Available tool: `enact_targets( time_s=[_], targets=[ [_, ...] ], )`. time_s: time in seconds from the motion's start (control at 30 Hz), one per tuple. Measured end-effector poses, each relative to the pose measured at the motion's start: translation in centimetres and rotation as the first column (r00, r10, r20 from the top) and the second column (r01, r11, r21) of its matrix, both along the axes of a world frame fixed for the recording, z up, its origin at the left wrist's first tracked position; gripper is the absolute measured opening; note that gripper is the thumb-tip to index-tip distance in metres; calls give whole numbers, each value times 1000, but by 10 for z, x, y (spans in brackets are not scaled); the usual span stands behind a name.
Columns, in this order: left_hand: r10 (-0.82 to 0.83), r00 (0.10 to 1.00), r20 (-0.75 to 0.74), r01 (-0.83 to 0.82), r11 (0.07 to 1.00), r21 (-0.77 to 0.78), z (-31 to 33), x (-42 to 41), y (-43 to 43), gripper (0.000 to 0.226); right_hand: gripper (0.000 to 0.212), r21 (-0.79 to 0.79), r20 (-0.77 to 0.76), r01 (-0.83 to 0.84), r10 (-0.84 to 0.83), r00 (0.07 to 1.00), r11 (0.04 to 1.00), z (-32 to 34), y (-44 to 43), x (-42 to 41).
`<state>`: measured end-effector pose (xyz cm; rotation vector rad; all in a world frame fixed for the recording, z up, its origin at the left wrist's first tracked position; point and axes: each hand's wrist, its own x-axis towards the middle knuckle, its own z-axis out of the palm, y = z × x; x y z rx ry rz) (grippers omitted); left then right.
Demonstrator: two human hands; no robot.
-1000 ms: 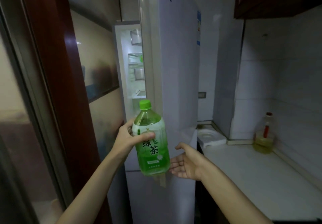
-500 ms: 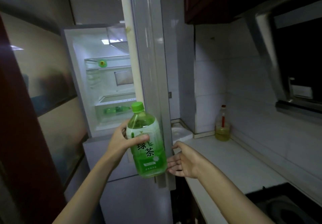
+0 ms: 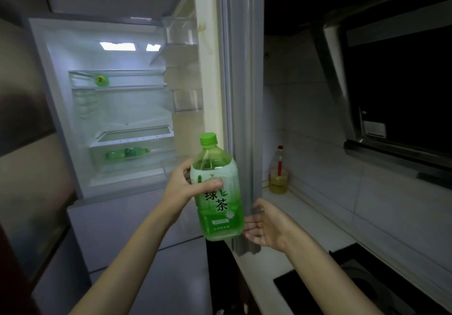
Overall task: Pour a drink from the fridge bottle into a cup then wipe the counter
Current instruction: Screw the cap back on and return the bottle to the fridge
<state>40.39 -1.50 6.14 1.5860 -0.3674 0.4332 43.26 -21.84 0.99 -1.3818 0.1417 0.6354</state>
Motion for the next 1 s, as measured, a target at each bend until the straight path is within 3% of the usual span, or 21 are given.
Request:
enact_targets(
  time_s=[0.23,0.4,0.67,1.0],
  targets=[
    [-17,1000,-14,18,1000,6,10,9,37,54,38,-20,-5,-78,78,997,997,6,32,11],
    [31,999,-23,-28,995,95,26,20,89,67,40,26,-31,-135,136,990,991,13,86,37],
    [127,989,-72,-115,982,149,41,51,196,65,38,-12,-11,-233,233,972,972,24,203,95],
    [260,961,-94,-242,956,163,34,107,342,67,35,-17,-43,-231,230,972,973,17,361,167]
  ],
)
